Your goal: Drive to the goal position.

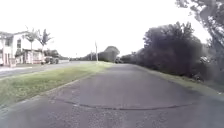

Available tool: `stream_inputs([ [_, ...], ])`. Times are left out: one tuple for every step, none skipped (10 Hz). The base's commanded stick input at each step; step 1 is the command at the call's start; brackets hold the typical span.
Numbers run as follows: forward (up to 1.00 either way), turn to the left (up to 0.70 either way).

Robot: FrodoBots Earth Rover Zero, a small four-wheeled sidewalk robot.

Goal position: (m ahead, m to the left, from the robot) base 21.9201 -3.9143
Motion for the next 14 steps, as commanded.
stream_inputs([
  [0.05,0.00],
  [0.06,0.00],
  [0.06,0.00],
  [0.05,0.00],
  [0.05,0.00],
  [0.05,0.00],
  [0.05,0.00],
  [0.05,0.00],
  [0.05,0.00],
  [0.06,0.00],
  [0.06,0.00],
  [0.06,0.00],
  [0.05,0.00],
  [0.05,0.00],
])
